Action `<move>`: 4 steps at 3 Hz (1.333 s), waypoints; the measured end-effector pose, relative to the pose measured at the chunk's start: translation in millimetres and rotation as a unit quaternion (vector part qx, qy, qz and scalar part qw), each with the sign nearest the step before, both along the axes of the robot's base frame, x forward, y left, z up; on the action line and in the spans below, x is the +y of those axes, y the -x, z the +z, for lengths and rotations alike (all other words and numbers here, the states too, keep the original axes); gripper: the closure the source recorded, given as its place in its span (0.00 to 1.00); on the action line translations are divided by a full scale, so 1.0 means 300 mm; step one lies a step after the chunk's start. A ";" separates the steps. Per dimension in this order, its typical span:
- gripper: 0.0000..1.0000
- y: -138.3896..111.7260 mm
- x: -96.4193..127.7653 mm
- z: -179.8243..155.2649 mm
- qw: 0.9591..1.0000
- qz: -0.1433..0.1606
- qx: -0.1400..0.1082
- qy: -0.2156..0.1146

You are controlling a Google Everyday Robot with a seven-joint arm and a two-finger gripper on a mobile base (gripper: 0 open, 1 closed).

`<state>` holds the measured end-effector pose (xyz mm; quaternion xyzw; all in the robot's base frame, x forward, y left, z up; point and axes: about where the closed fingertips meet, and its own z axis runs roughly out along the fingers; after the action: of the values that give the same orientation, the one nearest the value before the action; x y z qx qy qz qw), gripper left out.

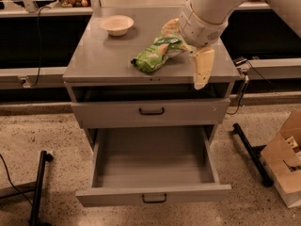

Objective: Place green rice chip bag into middle drawer

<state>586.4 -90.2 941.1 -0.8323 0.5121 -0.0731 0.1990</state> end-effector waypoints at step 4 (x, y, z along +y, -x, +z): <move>0.00 -0.443 -0.082 -0.067 0.988 0.105 -0.070 0.088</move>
Offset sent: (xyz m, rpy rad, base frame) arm 0.1197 -0.0267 0.0327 -0.3620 -0.1200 0.2877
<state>719.4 -114.8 921.1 -0.8884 0.3985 -0.1552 0.1667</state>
